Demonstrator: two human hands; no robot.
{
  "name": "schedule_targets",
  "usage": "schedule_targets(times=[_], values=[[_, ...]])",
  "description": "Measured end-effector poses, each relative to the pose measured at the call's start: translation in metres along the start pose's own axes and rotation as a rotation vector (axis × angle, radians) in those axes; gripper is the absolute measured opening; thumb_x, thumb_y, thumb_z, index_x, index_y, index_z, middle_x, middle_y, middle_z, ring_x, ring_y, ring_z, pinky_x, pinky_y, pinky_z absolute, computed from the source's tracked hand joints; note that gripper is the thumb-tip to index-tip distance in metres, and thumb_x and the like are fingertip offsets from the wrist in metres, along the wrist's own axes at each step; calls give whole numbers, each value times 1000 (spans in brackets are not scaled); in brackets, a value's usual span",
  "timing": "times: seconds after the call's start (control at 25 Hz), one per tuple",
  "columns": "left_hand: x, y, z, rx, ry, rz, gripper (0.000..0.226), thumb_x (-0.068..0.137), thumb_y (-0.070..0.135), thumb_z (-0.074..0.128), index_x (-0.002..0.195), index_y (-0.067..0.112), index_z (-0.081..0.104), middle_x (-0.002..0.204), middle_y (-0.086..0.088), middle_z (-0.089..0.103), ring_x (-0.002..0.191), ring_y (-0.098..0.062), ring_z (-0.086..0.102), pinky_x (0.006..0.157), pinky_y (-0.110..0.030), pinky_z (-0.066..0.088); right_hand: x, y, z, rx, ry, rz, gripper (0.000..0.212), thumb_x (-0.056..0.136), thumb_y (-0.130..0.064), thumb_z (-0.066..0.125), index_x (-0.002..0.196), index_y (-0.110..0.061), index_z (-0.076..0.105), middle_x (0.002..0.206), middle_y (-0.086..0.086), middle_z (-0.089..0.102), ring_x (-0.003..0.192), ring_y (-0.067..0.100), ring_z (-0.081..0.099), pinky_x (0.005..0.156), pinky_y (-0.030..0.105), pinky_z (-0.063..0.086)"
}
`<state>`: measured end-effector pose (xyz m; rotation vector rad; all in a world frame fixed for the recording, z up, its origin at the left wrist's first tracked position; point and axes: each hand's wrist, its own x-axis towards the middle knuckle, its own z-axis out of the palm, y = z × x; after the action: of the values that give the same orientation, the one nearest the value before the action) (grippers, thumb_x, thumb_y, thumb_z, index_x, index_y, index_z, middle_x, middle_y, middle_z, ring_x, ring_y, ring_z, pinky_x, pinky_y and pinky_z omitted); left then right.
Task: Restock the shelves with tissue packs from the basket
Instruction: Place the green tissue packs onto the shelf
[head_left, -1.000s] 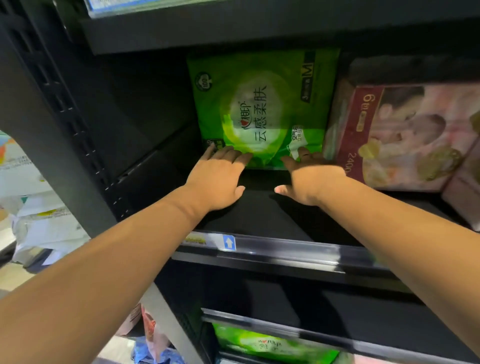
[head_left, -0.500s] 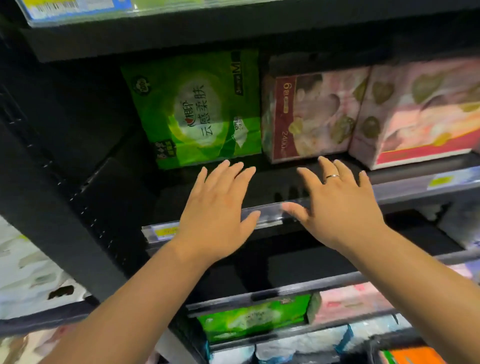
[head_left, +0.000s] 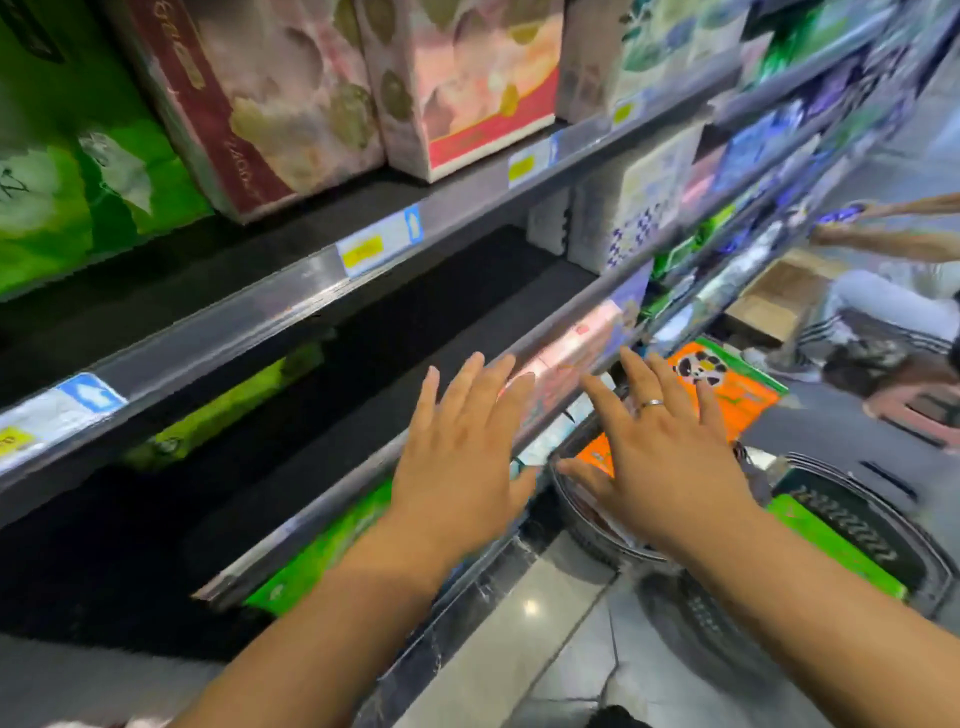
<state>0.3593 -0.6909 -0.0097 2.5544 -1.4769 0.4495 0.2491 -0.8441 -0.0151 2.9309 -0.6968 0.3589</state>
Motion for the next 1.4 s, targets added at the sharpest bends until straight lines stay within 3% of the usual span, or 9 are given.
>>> schedule_targets(times=[0.24,0.36,0.44,0.56,0.68,0.84,1.0,1.2,1.4], values=[[20,93,49,-134,-157,131,86,76,48,69,148,21,28,154,-3,32,145,-26,23,118,-51,9,-65,88,29,20,-161,231,86,75,-68,62,147,-26,40,152,17,36,141,37,32,107,62,30],[41,147,72,-190,-206,195,89,79,48,68,151,23,22,158,0,23,147,-23,14,118,-49,3,-93,146,40,38,-324,302,87,85,-70,45,154,-30,9,162,13,7,149,33,7,115,57,13],[57,188,93,-211,-243,228,90,80,48,67,152,23,20,159,1,19,148,-22,11,118,-47,-1,-112,190,48,21,-412,334,85,88,-70,39,154,-30,2,163,11,-3,149,31,-2,117,55,7],[75,244,125,-205,-283,288,92,71,45,76,147,19,32,153,-5,35,142,-29,29,116,-50,15,-136,249,65,20,-467,392,84,89,-69,39,154,-30,3,163,11,-3,149,31,-2,117,55,7],[88,299,158,-264,-316,325,93,73,41,75,149,22,26,153,-9,30,139,-33,31,114,-50,29,-162,305,81,44,-537,472,84,89,-68,40,155,-29,4,163,10,3,149,31,2,117,54,8],[100,349,194,-237,-477,361,90,80,45,67,153,24,17,157,-12,18,143,-34,22,116,-47,24,-199,357,105,120,-595,577,83,90,-65,44,155,-28,7,161,10,13,148,31,8,119,51,11],[122,383,234,-245,-549,488,89,71,36,75,148,14,34,149,-21,35,134,-41,38,106,-54,37,-214,387,139,146,-648,625,83,90,-64,44,155,-26,10,160,12,15,148,32,9,117,55,11],[166,411,301,-218,-643,550,94,75,44,75,150,15,27,151,-18,32,136,-38,32,111,-48,31,-204,416,200,216,-733,696,83,90,-61,47,154,-26,7,162,12,9,148,32,6,117,56,7],[180,431,390,-231,-847,575,94,77,44,72,151,15,22,153,-15,27,140,-33,27,114,-45,26,-185,442,280,246,-850,807,83,90,-59,51,154,-25,9,160,13,13,148,33,7,116,56,7]])
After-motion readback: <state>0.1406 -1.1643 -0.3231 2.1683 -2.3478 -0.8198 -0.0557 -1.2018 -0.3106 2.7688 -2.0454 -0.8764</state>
